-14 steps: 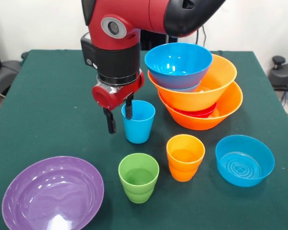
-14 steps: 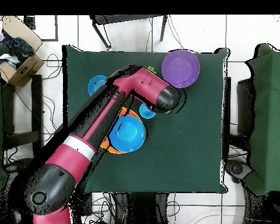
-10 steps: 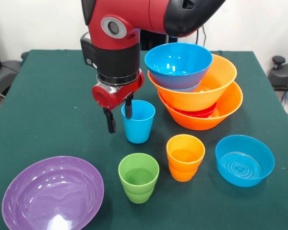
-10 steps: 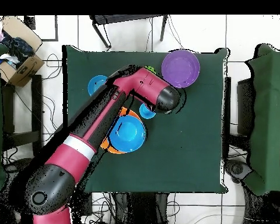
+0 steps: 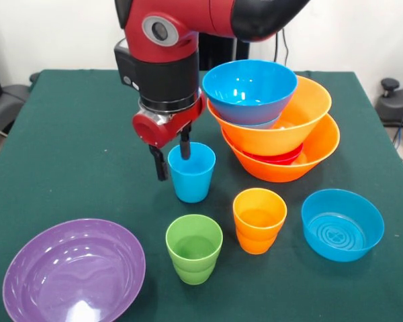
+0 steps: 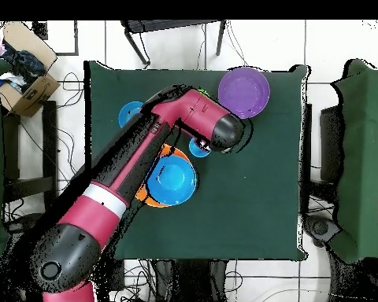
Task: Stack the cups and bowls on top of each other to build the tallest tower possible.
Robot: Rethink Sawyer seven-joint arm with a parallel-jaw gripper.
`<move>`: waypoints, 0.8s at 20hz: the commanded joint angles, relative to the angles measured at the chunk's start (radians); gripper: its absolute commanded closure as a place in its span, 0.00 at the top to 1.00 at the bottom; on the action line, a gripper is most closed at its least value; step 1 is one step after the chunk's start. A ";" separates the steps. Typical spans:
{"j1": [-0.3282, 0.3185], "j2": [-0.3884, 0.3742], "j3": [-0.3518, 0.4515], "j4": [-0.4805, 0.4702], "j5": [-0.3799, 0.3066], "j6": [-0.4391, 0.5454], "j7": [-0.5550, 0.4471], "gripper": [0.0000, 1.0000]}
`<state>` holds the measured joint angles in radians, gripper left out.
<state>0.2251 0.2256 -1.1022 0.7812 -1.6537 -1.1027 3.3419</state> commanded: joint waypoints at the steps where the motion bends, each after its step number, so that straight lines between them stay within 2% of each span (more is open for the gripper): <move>1: 0.009 -0.059 0.138 -0.006 0.015 -0.049 -0.211 1.00; 7: 0.012 -0.080 0.146 -0.013 0.018 -0.058 -0.203 1.00; 16: 0.006 -0.065 0.149 -0.015 0.008 -0.041 -0.185 1.00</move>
<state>0.2251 0.1366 -1.1024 0.7814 -1.6541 -1.1256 3.3419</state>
